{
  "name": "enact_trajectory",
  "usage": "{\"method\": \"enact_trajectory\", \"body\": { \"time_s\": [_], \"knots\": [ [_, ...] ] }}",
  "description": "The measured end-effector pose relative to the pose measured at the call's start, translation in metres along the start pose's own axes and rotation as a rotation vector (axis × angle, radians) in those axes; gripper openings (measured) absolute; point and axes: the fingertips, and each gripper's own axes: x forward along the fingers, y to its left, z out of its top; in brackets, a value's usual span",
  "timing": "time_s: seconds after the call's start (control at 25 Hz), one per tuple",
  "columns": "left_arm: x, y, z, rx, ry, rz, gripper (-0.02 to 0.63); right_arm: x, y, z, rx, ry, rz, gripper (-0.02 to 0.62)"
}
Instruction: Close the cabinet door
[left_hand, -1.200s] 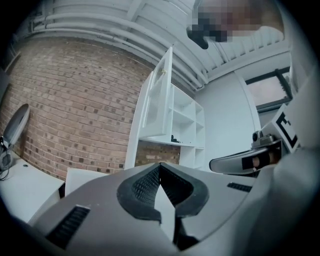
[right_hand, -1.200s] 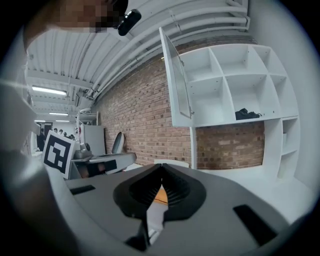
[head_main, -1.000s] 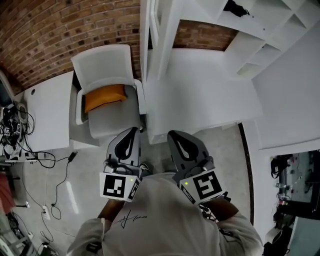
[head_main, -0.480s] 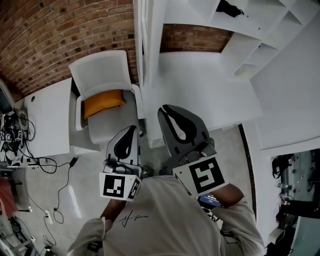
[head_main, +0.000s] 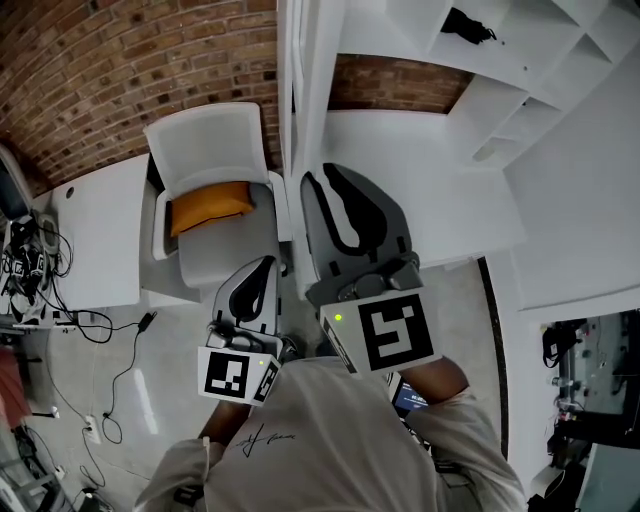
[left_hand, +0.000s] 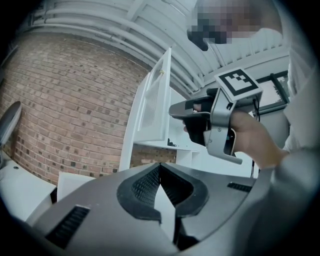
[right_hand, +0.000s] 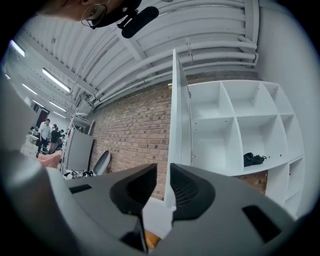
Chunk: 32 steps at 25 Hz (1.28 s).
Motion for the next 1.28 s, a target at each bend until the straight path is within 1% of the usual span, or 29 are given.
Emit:
{"method": "enact_trajectory", "body": {
  "time_s": [0.04, 0.08, 0.2, 0.36, 0.56, 0.64, 0.68, 0.84, 1.08, 1.28],
  "knots": [
    [-0.001, 0.000, 0.001, 0.003, 0.001, -0.005, 0.015, 0.003, -0.001, 0.000, 0.008, 0.001, -0.010, 0.088],
    [-0.001, -0.001, 0.001, 0.006, 0.001, -0.007, 0.015, 0.005, -0.003, -0.001, 0.017, 0.002, -0.020, 0.101],
    [0.000, -0.001, 0.001, 0.005, 0.004, -0.010, 0.015, 0.010, -0.010, -0.002, 0.025, 0.002, -0.044, 0.101],
    [-0.001, 0.000, 0.000, 0.002, 0.009, -0.015, 0.015, 0.017, -0.007, -0.003, -0.003, 0.011, -0.038, 0.101],
    [0.000, -0.002, -0.002, 0.003, 0.012, -0.020, 0.015, 0.023, -0.005, 0.001, 0.024, -0.003, -0.063, 0.101],
    [0.001, -0.002, -0.002, 0.004, 0.012, -0.018, 0.015, 0.022, -0.006, 0.002, 0.021, -0.016, -0.080, 0.108],
    [0.001, -0.002, -0.002, 0.004, 0.011, -0.017, 0.015, 0.021, -0.007, 0.002, 0.019, -0.019, -0.091, 0.121],
    [0.002, -0.001, -0.002, 0.003, 0.007, -0.009, 0.015, 0.025, -0.013, -0.005, 0.007, -0.001, -0.105, 0.137],
    [0.005, -0.002, -0.002, 0.003, 0.010, -0.007, 0.015, 0.036, -0.014, -0.009, 0.008, 0.016, -0.113, 0.116],
    [0.009, -0.002, -0.003, 0.004, 0.009, 0.002, 0.015, 0.036, -0.017, -0.005, 0.010, -0.007, -0.113, 0.086]
  ]
}}
